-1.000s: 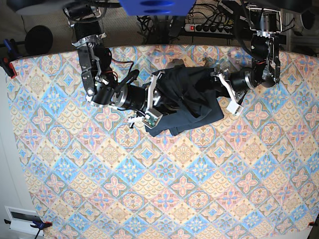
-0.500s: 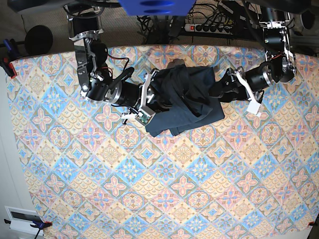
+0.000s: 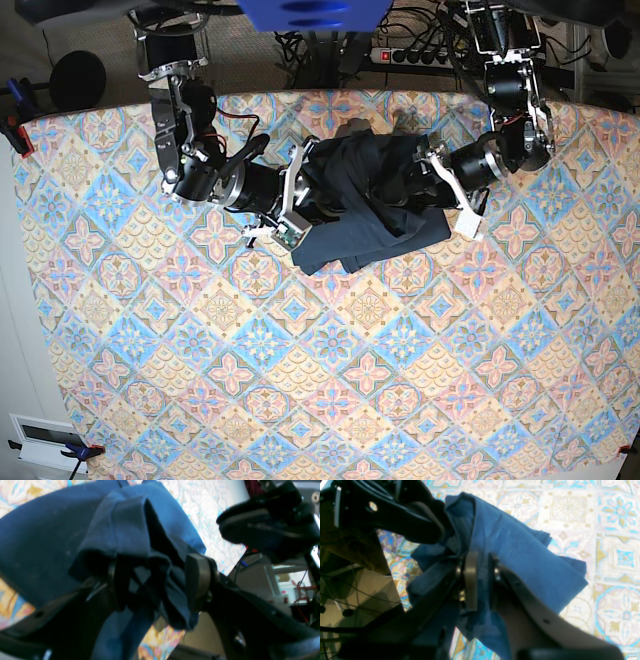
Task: Layout the t-shirt on the table in an organized manner, then fold the t-shirt properly
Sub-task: 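Press the folded bundle down with both grippers, then grasp the bundle's end with the left gripper and lift it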
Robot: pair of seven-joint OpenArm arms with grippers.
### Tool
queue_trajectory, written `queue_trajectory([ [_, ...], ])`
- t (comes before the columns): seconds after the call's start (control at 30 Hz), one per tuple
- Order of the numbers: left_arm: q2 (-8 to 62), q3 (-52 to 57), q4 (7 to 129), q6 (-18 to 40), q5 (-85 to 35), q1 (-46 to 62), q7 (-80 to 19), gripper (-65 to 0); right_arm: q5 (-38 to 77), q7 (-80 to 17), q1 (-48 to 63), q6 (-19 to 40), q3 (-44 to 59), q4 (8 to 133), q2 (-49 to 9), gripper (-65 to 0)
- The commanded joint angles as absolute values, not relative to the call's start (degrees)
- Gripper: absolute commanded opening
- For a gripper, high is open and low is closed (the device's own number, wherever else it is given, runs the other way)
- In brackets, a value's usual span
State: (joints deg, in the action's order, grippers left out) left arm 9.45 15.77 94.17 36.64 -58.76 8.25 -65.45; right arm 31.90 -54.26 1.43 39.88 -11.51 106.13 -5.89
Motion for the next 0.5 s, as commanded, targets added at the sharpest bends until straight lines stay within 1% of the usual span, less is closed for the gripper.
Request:
queue_trajectory([
  [0.0, 9.3, 15.3, 93.4, 36.9, -59.9, 7.1, -64.7, -32.6, 33.2, -52.9, 0.7, 40.0, -11.4, 107.2, -5.8, -58.6],
  [0.1, 9.0, 14.3, 88.9, 36.9, -59.9, 5.3, -64.5, -32.6, 33.2, -52.9, 0.8, 40.0, -11.4, 107.3, -5.8, -58.6],
  [0.27, 7.6, 14.5, 88.0, 36.9, -59.6, 3.2, -64.5, -32.8, 33.2, -52.9, 0.8, 40.0, -11.4, 107.5, -5.9, -58.6],
  [0.4, 5.7, 14.6, 84.3, 36.9, -56.4, 1.4, -64.5, -33.1, 33.3, -52.9, 0.8, 40.0, -11.4, 108.5, -5.9, -58.6],
  [0.47, 5.2, 14.6, 82.3, 36.9, -55.7, 0.4, -64.5, -35.4, 33.3, -52.9, 0.8, 40.0, -11.4, 108.8, -5.9, -58.6],
])
